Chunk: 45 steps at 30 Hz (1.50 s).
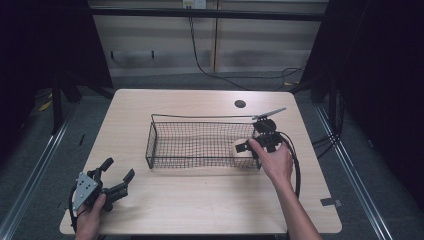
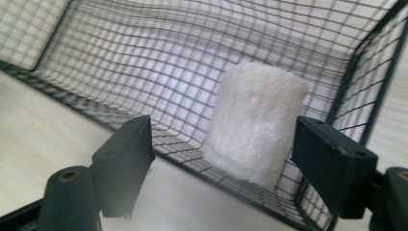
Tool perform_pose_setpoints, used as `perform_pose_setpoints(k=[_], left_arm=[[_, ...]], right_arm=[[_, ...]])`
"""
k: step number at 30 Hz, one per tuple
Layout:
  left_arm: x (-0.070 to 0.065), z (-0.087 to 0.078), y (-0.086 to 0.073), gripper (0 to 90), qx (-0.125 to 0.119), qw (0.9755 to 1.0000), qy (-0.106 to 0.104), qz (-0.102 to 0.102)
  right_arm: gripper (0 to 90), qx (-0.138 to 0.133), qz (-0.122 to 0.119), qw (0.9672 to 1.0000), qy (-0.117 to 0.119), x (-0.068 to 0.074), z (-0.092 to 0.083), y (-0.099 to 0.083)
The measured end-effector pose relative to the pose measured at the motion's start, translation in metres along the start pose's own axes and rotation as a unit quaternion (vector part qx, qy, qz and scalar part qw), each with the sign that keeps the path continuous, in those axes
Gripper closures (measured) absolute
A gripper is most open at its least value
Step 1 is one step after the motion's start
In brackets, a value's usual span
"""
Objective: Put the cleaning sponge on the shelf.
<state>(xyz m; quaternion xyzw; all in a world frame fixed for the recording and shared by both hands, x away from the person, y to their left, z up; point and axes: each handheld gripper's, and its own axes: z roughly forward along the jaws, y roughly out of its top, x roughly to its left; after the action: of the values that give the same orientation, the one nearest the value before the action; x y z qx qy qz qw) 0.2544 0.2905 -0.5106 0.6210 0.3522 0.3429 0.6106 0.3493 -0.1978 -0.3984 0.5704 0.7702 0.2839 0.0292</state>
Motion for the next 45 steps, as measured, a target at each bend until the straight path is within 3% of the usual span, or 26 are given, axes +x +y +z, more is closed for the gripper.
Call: perform_pose_setpoints(k=[6,14,18,27,45], left_arm=[[0.000,0.000,0.000,15.8,0.000,1.0000,-0.002,0.001],[0.000,0.000,0.000,15.8,0.000,1.0000,0.000,0.000],[0.000,0.000,0.000,15.8,0.000,1.0000,0.000,0.000],[0.000,0.000,0.000,15.8,0.000,1.0000,0.000,0.000],[0.000,0.000,0.000,15.7,0.000,1.0000,-0.001,0.002]], right_arm=[[22.7,-0.020,-0.024,0.9995,-0.002,0.001,-0.009,-0.010],[21.0,-0.052,-0.053,0.9971,0.015,0.013,-0.025,-0.021],[20.8,-0.056,-0.058,0.9964,0.025,0.016,-0.027,-0.032],[20.7,-0.074,-0.056,0.9955,0.020,0.015,-0.033,-0.057],[22.2,-0.078,-0.052,0.9950,0.033,0.012,-0.037,-0.101]])
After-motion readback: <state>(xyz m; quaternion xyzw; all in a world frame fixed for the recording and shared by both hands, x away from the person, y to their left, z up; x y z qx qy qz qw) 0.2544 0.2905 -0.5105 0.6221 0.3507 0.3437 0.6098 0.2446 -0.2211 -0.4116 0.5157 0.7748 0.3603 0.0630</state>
